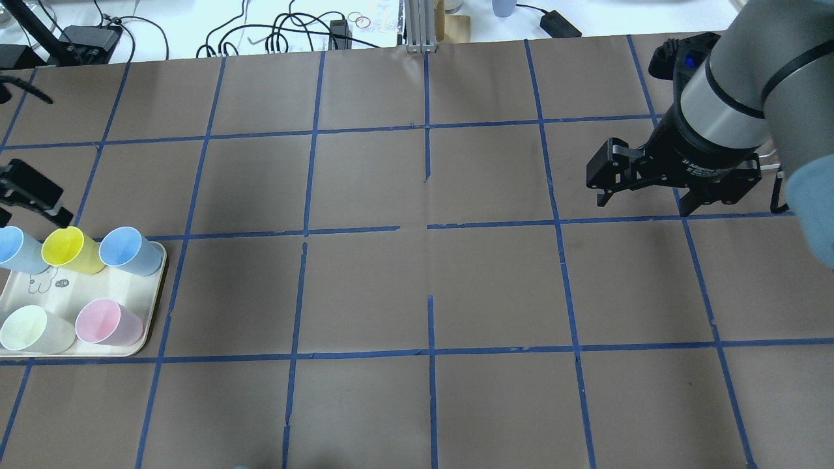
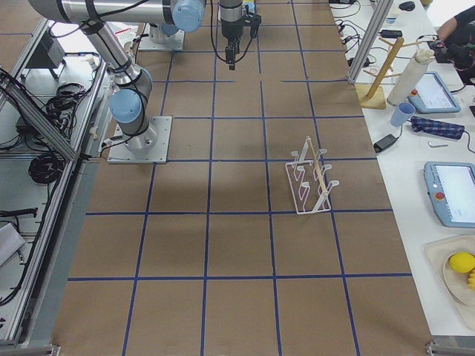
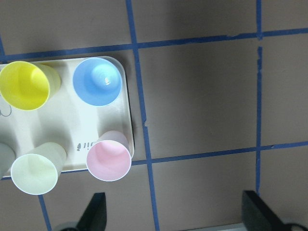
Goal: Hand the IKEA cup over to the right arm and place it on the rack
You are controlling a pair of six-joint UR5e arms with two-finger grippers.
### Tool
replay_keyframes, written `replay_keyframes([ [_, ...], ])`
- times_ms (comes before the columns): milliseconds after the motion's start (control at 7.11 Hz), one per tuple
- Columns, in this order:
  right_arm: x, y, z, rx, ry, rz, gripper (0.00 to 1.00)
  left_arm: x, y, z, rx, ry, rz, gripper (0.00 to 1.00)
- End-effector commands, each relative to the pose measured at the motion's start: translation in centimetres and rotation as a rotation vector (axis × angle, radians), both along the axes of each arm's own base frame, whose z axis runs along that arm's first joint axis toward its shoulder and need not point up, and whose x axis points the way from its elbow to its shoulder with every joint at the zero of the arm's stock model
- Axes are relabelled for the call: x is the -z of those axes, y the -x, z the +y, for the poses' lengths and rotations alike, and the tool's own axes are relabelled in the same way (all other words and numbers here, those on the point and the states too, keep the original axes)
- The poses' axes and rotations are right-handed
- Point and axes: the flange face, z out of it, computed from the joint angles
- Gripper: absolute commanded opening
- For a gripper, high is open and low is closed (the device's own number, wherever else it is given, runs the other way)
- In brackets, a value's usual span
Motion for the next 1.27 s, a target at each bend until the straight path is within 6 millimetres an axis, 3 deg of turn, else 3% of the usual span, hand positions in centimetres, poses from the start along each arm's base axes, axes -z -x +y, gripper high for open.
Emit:
replay_keyframes([
  [0, 0.0, 0.0, 0.0, -0.003, 0.002, 0.000, 1.00, 5.4, -7.7, 2.3, 0.116, 0.056, -0.013, 1.00],
  [141, 0.0, 0.0, 0.0, -0.001, 0.000, 0.000, 1.00, 7.7, -10.5, 3.0, 0.140, 0.085, -0.042, 1.00],
  [281, 0.0, 0.0, 0.0, 0.002, 0.000, 0.000, 1.00, 9.5, -11.8, 2.9, 0.290, 0.080, -0.013, 1.00],
  [563, -0.1, -0.4, 0.0, 0.004, 0.004, -0.012, 1.00, 12.8, -14.0, 1.5, 0.327, 0.074, 0.003, 1.00],
  [704, -0.4, -0.5, 0.0, 0.003, 0.011, -0.023, 1.00, 14.7, -16.0, 1.2, 0.397, 0.090, -0.009, 1.00],
  [985, -0.7, -0.3, 0.0, 0.005, 0.028, -0.021, 1.00, 17.9, -17.0, 1.4, 0.417, 0.070, 0.040, 1.00],
  [1126, -1.6, -0.6, 0.8, -0.008, 0.052, -0.027, 1.00, 18.5, -17.1, 1.4, 0.415, 0.065, 0.051, 1.00],
])
